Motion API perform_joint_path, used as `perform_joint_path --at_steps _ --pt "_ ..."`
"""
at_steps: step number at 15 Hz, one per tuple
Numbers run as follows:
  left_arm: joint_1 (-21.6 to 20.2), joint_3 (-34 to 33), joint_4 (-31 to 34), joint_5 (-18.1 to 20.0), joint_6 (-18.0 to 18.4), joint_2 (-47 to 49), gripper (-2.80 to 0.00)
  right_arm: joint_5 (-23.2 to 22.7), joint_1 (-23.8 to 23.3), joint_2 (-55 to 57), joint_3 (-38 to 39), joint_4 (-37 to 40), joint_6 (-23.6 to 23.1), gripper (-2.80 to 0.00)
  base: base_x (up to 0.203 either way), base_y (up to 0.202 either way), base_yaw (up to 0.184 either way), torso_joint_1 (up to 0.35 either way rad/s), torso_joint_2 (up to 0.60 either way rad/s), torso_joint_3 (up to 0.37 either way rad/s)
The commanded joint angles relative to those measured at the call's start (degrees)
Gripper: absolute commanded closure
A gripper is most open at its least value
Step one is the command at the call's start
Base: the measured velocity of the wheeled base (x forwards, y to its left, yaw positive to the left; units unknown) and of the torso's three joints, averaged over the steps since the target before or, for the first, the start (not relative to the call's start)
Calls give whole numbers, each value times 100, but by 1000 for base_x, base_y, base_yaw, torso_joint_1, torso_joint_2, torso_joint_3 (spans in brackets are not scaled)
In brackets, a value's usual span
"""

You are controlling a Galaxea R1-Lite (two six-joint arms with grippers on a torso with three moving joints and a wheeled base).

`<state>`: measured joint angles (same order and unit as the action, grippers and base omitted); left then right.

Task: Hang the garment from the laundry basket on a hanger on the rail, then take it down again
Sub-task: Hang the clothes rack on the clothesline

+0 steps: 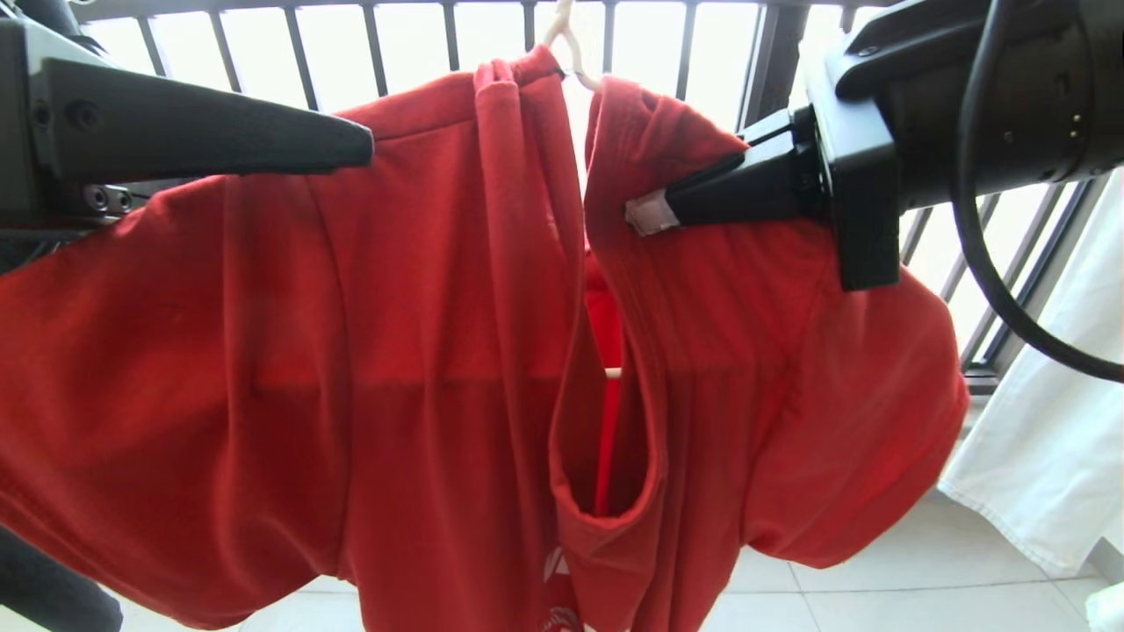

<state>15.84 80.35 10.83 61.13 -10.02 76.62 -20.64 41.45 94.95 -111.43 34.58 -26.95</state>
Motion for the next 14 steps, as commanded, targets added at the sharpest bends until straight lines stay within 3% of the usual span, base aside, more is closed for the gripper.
perform_joint_path --at_steps 1,9,14 --pt "-45 14 -1 -115 -9 -50 -280 -10 -14 172 -10 -151 -21 0 0 0 0 0 0 0" --pt "-251 42 -276 -620 -35 -50 -280 -10 -20 351 -54 -478 -38 0 0 0 0 0 0 0" --pt "-601 25 -532 -655 -79 -33 -280 7 -23 437 -115 -504 -64 0 0 0 0 0 0 0"
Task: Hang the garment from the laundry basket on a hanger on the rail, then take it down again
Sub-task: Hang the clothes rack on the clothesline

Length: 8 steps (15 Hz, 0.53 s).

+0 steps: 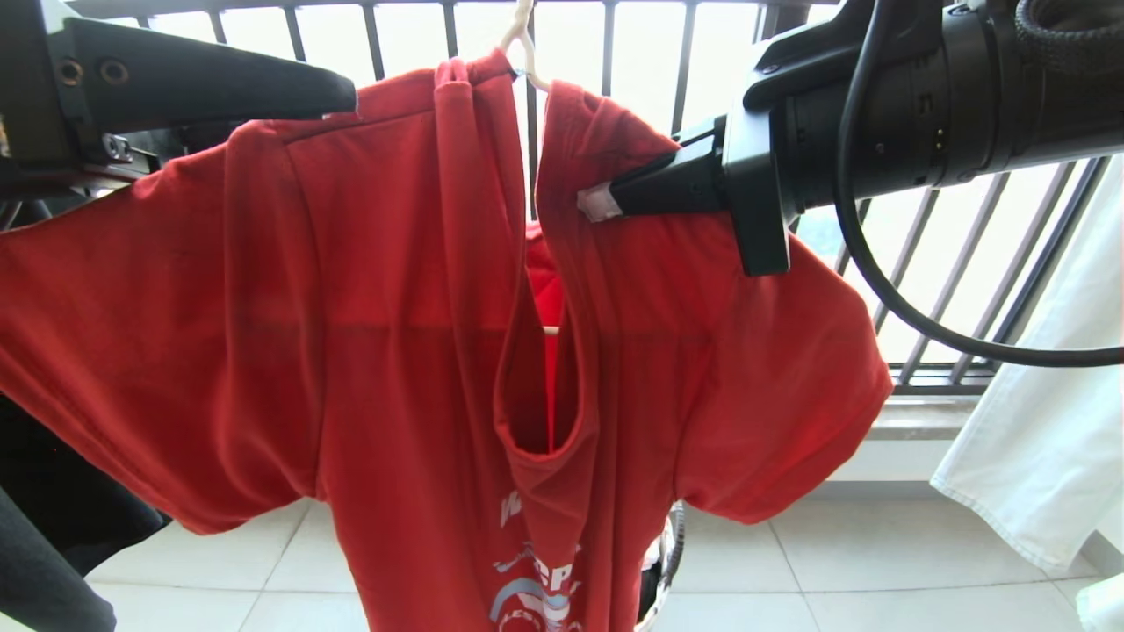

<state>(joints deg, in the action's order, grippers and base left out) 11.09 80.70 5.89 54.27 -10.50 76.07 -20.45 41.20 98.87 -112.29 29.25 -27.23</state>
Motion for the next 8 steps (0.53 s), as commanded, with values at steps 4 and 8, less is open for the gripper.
perform_joint_path --at_steps 4,8 --pt "-413 24 -53 31 -107 -66 -280 -11 -56 103 -21 16 -54 0 0 0 0 0 0 0" --pt "-696 10 -398 33 -440 -110 -280 -11 -130 172 -21 2 -54 0 0 0 0 0 0 0"
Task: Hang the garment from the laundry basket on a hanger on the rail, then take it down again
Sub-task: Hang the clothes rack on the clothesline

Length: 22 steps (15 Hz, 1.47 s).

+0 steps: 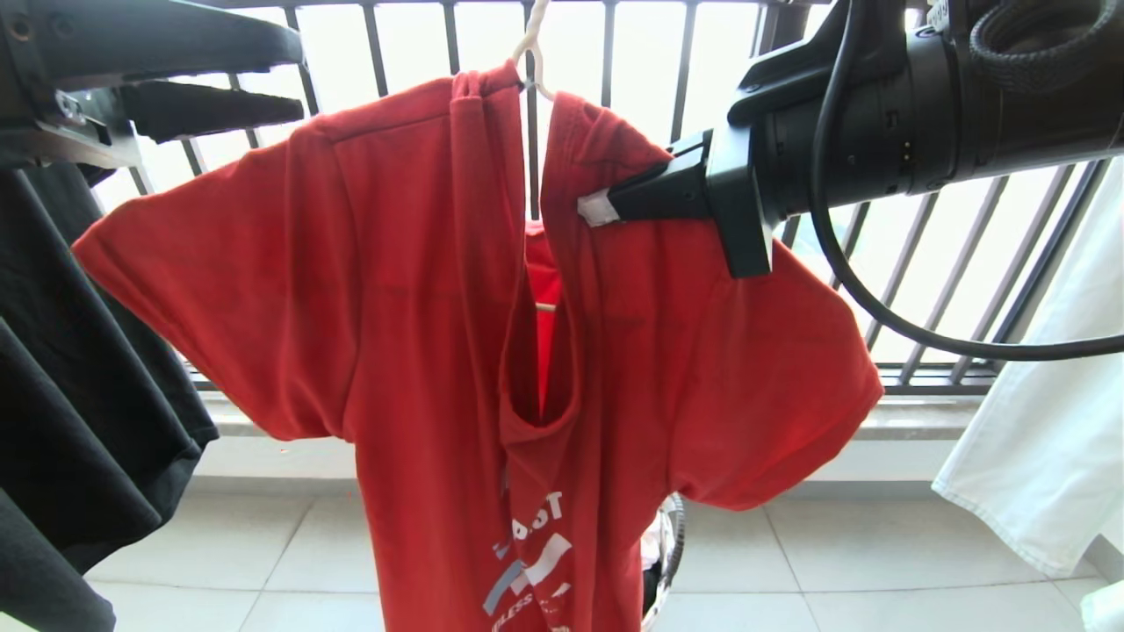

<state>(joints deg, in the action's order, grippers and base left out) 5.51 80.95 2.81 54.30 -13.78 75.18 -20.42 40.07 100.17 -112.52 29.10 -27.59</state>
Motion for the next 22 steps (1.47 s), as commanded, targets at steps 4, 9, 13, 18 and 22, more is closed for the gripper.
perform_joint_path --at_steps 4,9,13,18,22 --pt "-576 -35 -619 37 -577 -12 -280 -15 -67 63 2 10 -19 0 0 0 0 0 0 0" --pt "-586 -26 -624 81 -599 -12 0 3 -324 7 32 39 28 0 0 0 0 0 0 0" --pt "-569 -9 -624 85 -697 -13 0 648 -525 -182 128 37 895 0 0 0 0 0 0 0" --pt "-506 -99 -615 527 -854 94 0 1290 -956 -1139 1162 9 1742 0 0 0 0 0 0 0" --pt "-388 -582 -589 476 -1008 -212 0 1628 -1474 -1684 1833 35 2017 0 0 0 0 0 0 0"
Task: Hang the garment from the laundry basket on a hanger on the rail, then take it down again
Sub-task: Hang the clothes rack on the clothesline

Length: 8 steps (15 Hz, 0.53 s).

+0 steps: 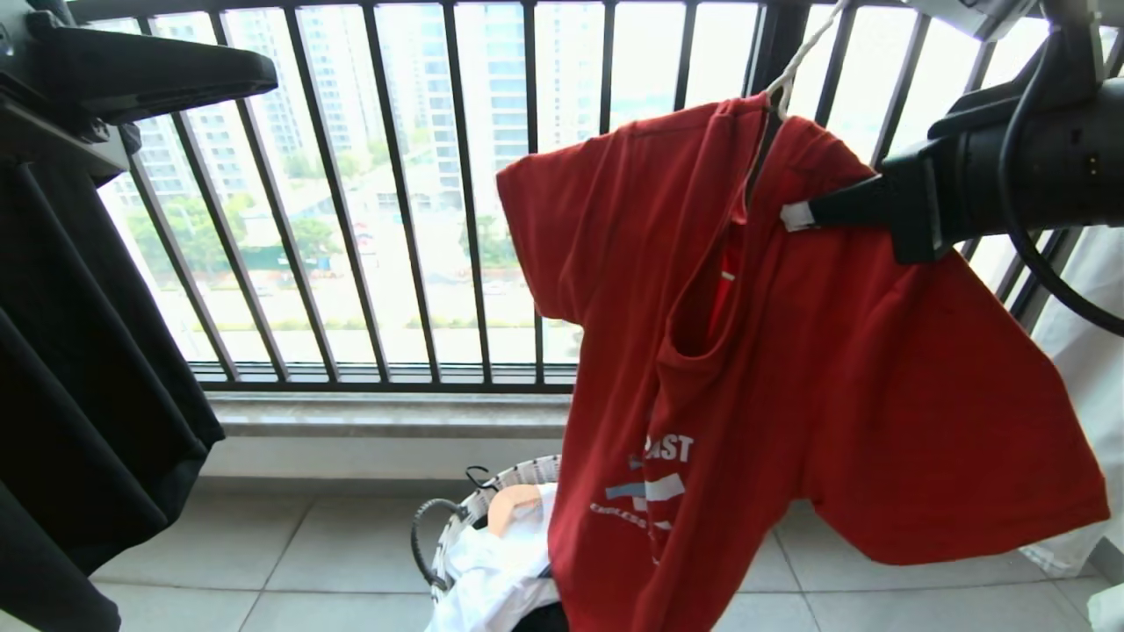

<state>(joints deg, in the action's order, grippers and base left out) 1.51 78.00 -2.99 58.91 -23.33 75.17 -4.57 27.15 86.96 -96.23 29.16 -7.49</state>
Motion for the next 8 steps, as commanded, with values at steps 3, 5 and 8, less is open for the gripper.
perform_joint_path --at_steps 3,5,8 --pt "-256 -1142 -16 -201 -124 -972 0 465 -344 -911 795 32 13 0 0 0 0 0 0 0" --pt "-697 -1491 -6 -240 -278 -1448 0 622 -420 -1324 1274 36 18 0 0 0 0 0 0 0" --pt "-784 -1513 26 -152 -532 -1663 0 761 -549 -1815 2035 37 116 0 0 0 0 0 0 0"
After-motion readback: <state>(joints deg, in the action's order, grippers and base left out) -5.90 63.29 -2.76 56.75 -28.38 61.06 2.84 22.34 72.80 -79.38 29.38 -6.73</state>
